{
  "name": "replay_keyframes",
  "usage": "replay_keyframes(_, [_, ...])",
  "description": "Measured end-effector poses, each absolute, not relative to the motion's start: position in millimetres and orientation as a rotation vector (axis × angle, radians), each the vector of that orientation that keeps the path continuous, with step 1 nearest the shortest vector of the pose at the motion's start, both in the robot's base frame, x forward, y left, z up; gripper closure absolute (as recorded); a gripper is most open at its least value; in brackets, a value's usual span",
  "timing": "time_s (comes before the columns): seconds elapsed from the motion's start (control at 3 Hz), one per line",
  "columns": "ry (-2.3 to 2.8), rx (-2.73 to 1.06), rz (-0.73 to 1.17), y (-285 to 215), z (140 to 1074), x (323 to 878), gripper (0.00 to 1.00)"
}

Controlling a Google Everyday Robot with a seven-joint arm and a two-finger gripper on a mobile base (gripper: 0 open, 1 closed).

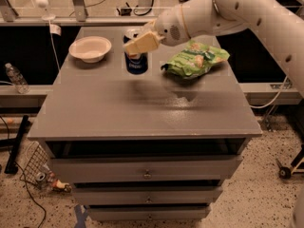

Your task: Move pepsi can near paper bowl

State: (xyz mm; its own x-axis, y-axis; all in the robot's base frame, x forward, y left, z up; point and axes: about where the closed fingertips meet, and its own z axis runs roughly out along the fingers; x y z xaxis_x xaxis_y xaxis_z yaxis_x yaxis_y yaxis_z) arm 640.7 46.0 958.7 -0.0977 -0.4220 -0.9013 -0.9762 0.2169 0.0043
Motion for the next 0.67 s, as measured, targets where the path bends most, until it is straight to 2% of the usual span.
replay_keyframes(0.67, [1.762,-1.166,0.778,58.1,964.8,693.2,1.0])
